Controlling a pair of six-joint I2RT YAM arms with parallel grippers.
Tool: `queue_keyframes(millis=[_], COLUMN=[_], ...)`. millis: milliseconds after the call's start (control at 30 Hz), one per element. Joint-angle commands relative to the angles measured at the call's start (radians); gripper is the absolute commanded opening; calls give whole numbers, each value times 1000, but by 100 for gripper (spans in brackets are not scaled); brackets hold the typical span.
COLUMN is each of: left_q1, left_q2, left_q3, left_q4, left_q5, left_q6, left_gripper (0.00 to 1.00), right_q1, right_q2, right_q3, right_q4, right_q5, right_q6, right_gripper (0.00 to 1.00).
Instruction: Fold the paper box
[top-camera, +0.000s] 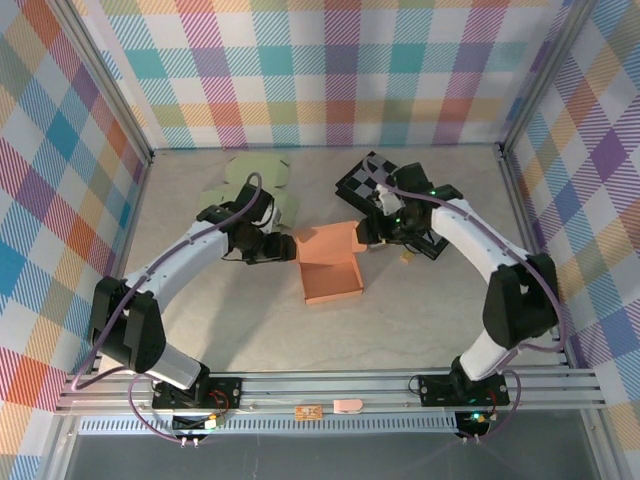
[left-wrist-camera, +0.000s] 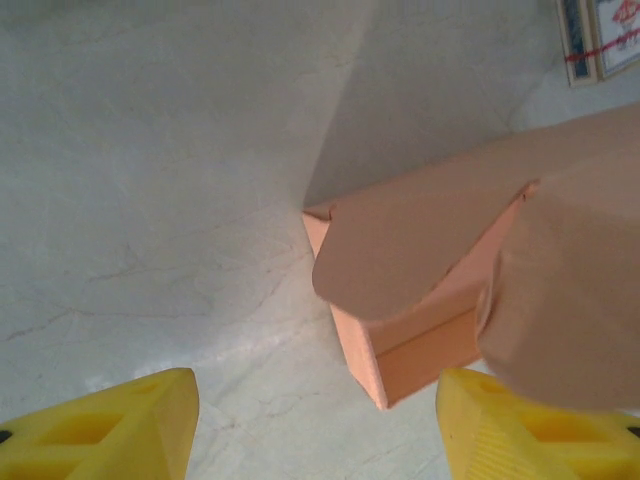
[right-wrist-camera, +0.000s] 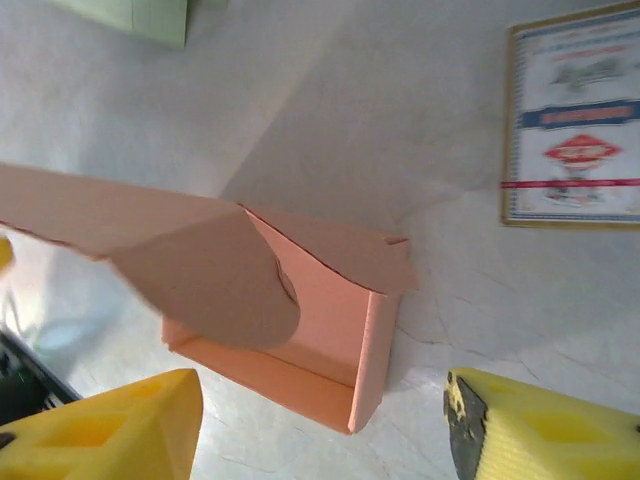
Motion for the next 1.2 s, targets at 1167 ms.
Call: queue_keyframes(millis=[1167], left_q1=[-69], left_q2=[221], left_q3=[272], left_q4=[-114], left_q5=[-67], left_q6=[101], left_gripper=[31], right_q1=[138], right_q2=[193], right_q3=[297], right_q4=[-167], right_q5=[273], right_q6=[-197], right_gripper=[23])
